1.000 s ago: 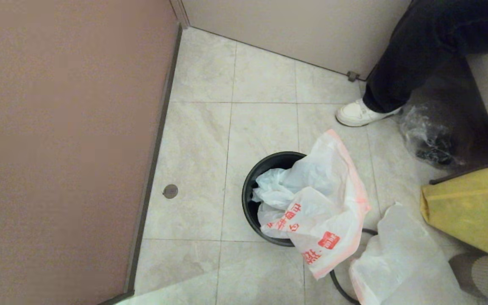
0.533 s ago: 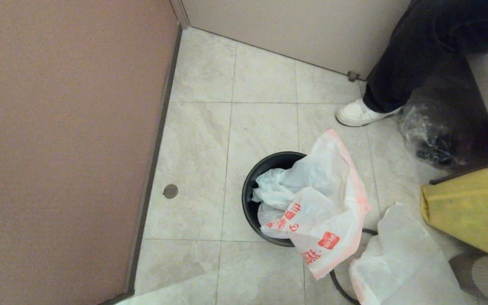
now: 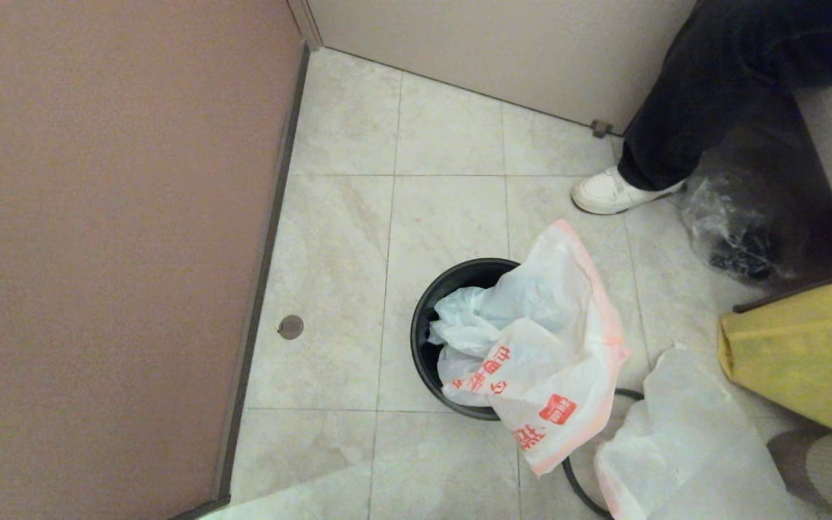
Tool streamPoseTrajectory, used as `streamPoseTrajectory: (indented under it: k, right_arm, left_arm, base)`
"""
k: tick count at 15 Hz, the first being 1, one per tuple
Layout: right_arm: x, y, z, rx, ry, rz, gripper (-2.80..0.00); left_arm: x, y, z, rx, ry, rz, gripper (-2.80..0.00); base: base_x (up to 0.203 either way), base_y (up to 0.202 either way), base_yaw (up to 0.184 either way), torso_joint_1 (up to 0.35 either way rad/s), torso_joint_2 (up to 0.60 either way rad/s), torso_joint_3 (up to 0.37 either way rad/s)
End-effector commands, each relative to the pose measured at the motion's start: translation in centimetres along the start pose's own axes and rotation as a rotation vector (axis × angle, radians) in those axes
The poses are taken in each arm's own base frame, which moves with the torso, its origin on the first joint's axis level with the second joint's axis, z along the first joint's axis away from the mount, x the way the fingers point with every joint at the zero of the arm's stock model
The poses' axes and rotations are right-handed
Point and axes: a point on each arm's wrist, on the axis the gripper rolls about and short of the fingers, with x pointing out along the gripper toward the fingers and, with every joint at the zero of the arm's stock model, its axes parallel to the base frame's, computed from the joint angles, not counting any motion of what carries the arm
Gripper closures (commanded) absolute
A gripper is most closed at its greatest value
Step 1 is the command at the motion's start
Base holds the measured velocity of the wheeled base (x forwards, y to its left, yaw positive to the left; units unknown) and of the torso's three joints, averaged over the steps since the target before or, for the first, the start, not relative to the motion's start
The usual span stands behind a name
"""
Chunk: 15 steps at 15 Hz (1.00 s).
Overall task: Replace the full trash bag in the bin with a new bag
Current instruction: Put the new garbage bag on the trash can
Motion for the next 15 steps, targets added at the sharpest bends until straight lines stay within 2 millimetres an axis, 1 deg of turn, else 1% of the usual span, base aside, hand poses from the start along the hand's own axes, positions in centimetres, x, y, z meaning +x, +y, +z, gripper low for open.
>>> streamPoseTrajectory:
  k: [1, 3, 5, 6, 8, 9, 10, 12, 13, 15]
  right_arm:
    - [0.8, 1.3, -0.3, -0.029, -0.070, -0.156, 0.00]
    - [2.1, 2.1, -0.2, 0.005, -0.134, -0.348, 0.00]
    - [4.6, 3.0, -1.1, -0.038, -0.188, -0.565, 0.00]
    - [5.3, 3.0, -1.3, -0.030, -0.208, -0.626, 0.00]
    - [5.9, 3.6, -1.4, -0.028, -0.212, -0.646, 0.00]
    - [5.7, 4.2, -1.3, -0.030, -0.198, -0.611, 0.00]
    - [4.8, 4.8, -1.1, -0.019, -0.175, -0.551, 0.00]
    - [2.2, 6.0, -1.5, 0.009, -0.115, -0.462, 0.00]
    - [1.2, 6.4, -1.9, 0.016, -0.093, -0.441, 0.00]
    - [0.3, 6.5, -2.5, 0.042, -0.088, -0.498, 0.00]
  left_arm:
    - [0.2, 0.2, 0.0, 0.005, -0.004, -0.004, 0.00]
    - [0.3, 0.3, 0.0, 0.008, -0.006, -0.002, 0.00]
    - [0.3, 0.3, 0.0, 0.008, -0.007, -0.003, 0.00]
    - [0.3, 0.3, -0.1, 0.007, -0.004, -0.001, 0.00]
    - [0.4, 0.5, -0.1, 0.015, -0.006, 0.004, 0.00]
    - [0.5, 0.6, -0.2, 0.023, -0.013, 0.006, 0.00]
    - [0.6, 0.6, -0.3, 0.024, -0.017, 0.007, 0.00]
    - [0.6, 0.6, -0.3, 0.024, -0.018, 0.007, 0.00]
    - [0.6, 0.6, -0.3, 0.025, -0.018, 0.007, 0.00]
    - [0.6, 0.6, -0.3, 0.022, -0.017, 0.007, 0.00]
  base:
    - [0.000, 0.000, 0.000, 0.000, 0.00, 0.000]
    - [0.000, 0.000, 0.000, 0.000, 0.00, 0.000]
    - [0.000, 0.000, 0.000, 0.000, 0.00, 0.000]
    - [0.000, 0.000, 0.000, 0.000, 0.00, 0.000]
    - [0.000, 0.000, 0.000, 0.000, 0.00, 0.000]
    - [0.000, 0.000, 0.000, 0.000, 0.00, 0.000]
    - [0.000, 0.000, 0.000, 0.000, 0.00, 0.000]
    - [0.000, 0.000, 0.000, 0.000, 0.00, 0.000]
    - [0.000, 0.000, 0.000, 0.000, 0.00, 0.000]
    - [0.000, 0.000, 0.000, 0.000, 0.00, 0.000]
